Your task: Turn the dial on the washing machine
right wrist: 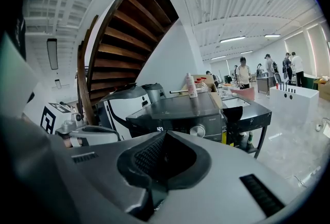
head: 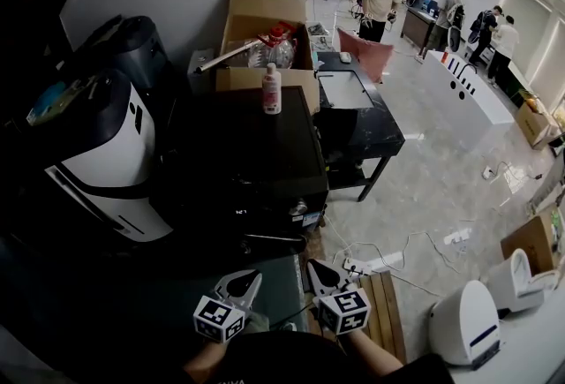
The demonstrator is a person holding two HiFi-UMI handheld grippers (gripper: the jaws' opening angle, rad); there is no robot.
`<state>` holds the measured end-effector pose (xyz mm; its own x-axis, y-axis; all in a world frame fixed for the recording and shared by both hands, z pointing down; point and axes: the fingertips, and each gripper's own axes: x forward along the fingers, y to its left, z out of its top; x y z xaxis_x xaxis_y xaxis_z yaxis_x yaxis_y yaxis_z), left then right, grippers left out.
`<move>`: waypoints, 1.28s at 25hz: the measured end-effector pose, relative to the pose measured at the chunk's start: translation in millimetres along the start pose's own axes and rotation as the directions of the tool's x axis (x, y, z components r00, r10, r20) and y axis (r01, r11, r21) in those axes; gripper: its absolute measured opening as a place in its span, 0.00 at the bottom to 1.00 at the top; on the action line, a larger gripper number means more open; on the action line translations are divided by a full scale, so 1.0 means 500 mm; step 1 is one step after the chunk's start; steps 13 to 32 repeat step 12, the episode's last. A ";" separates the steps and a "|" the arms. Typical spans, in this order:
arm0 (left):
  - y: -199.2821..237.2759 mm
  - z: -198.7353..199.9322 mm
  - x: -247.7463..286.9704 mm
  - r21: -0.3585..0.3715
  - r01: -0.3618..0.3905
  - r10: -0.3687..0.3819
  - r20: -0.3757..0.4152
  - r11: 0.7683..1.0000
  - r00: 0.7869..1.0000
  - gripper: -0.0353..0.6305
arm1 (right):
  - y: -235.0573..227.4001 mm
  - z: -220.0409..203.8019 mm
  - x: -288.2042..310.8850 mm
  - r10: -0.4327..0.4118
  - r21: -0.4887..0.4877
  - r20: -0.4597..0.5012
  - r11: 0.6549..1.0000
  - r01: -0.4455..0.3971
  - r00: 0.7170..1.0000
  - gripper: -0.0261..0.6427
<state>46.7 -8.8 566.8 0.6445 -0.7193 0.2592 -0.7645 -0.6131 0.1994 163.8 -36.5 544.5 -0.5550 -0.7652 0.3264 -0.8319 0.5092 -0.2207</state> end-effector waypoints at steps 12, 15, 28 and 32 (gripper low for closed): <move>-0.004 -0.003 0.003 0.002 0.016 -0.016 -0.009 1.000 1.000 0.07 | -0.002 -0.004 0.006 -0.007 0.001 -0.011 1.000 0.007 1.000 0.04; -0.004 -0.003 0.003 0.002 0.016 -0.016 -0.009 1.000 1.000 0.07 | -0.002 -0.004 0.006 -0.007 0.001 -0.011 1.000 0.007 1.000 0.04; -0.004 -0.003 0.003 0.002 0.016 -0.016 -0.009 1.000 1.000 0.07 | -0.002 -0.004 0.006 -0.007 0.001 -0.011 1.000 0.007 1.000 0.04; -0.004 -0.003 0.003 0.002 0.016 -0.016 -0.009 1.000 1.000 0.07 | -0.002 -0.004 0.006 -0.007 0.001 -0.011 1.000 0.007 1.000 0.04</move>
